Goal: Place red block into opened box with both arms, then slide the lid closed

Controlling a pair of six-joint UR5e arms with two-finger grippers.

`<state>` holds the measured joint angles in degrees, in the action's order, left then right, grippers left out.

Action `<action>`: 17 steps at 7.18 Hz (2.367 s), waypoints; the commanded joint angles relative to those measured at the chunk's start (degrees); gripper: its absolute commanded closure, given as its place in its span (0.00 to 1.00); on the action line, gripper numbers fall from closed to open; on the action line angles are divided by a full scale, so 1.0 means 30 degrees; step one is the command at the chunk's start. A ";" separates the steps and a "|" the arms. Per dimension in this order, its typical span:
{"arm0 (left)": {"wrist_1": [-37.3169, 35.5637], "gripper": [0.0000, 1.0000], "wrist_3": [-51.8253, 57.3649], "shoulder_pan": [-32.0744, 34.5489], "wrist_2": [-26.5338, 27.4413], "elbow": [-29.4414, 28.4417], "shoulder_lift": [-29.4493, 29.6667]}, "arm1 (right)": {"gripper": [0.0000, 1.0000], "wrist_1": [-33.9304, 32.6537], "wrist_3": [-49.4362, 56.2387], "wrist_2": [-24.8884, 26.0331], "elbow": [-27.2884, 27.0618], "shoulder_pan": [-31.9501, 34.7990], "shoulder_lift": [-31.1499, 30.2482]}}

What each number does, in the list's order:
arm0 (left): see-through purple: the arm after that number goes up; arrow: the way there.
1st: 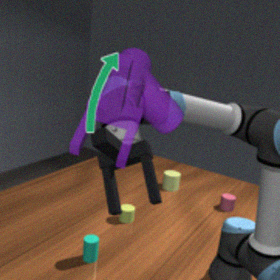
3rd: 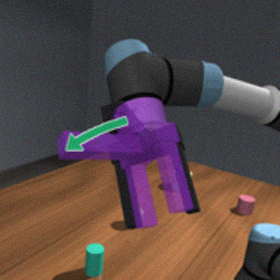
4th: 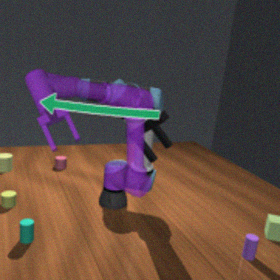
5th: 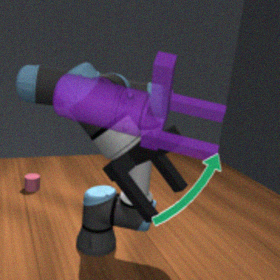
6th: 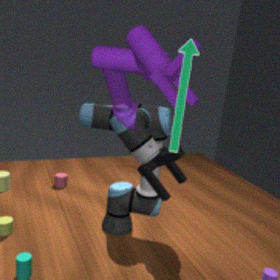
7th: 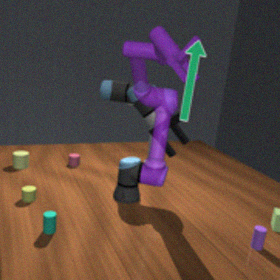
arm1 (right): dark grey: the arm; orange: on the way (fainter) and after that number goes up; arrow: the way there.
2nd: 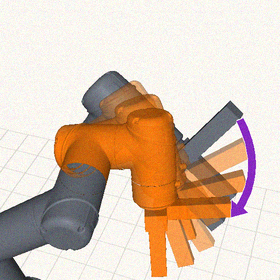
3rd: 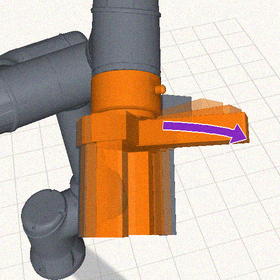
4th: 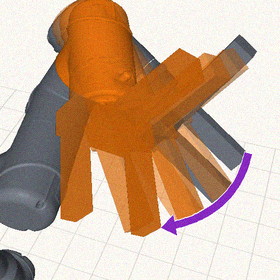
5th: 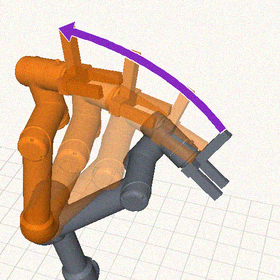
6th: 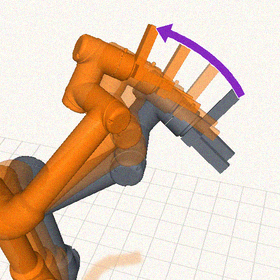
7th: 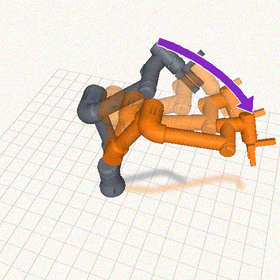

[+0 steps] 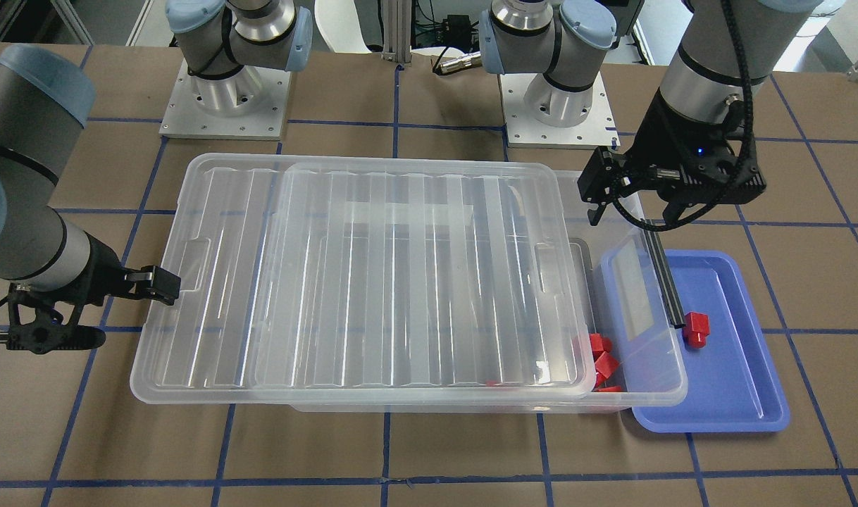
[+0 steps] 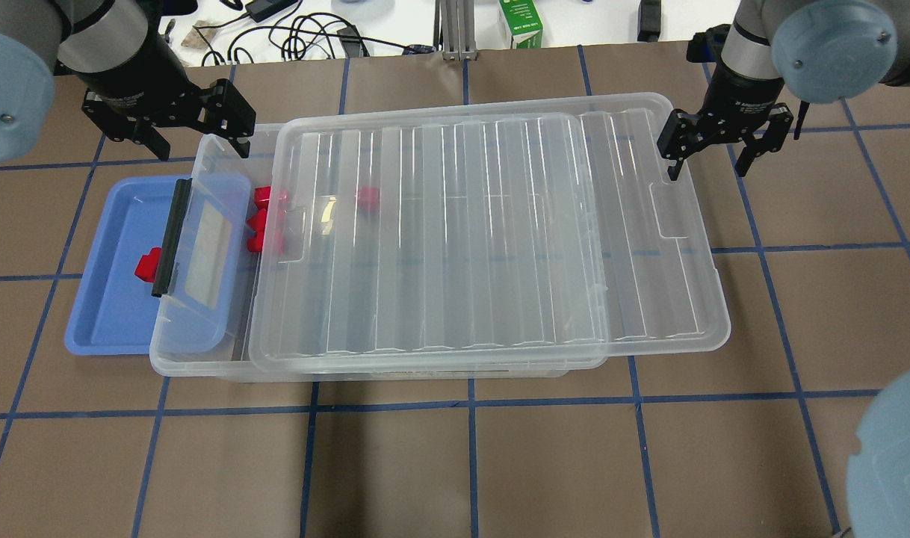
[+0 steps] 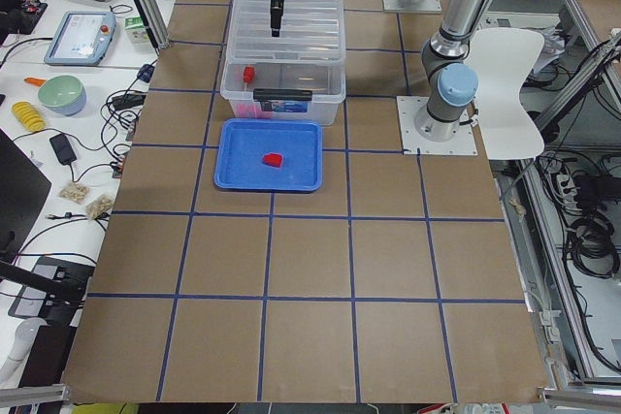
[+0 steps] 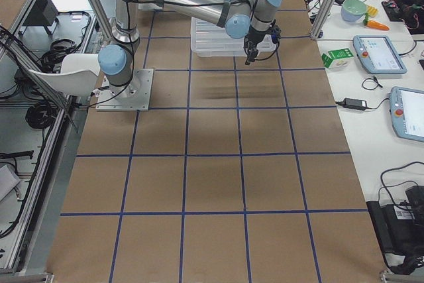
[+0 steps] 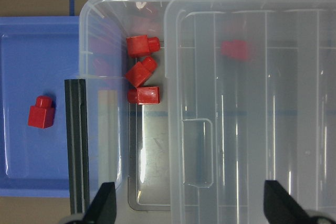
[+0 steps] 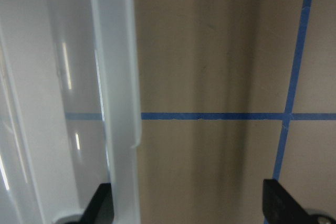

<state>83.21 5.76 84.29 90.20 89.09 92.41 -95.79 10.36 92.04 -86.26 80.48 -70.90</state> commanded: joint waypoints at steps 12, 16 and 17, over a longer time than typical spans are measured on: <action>-0.6141 0.00 1.0383 -0.9052 -0.2382 0.3379 0.6749 | 0.00 -0.0004 0.3020 0.1196 0.0132 -0.1925 -0.0010; -0.6846 0.02 1.0445 -0.9023 -0.2091 0.3820 0.8129 | 0.00 0.0201 0.2728 0.0934 0.0453 -0.1779 -0.1409; -0.6818 0.07 1.0530 -0.9023 -0.2089 0.3936 0.8191 | 0.00 0.0404 0.2698 0.0904 0.0396 -0.1692 -0.2374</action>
<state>62.83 37.37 57.18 83.76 100.58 116.37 -95.12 18.63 94.97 -85.09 75.13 -74.86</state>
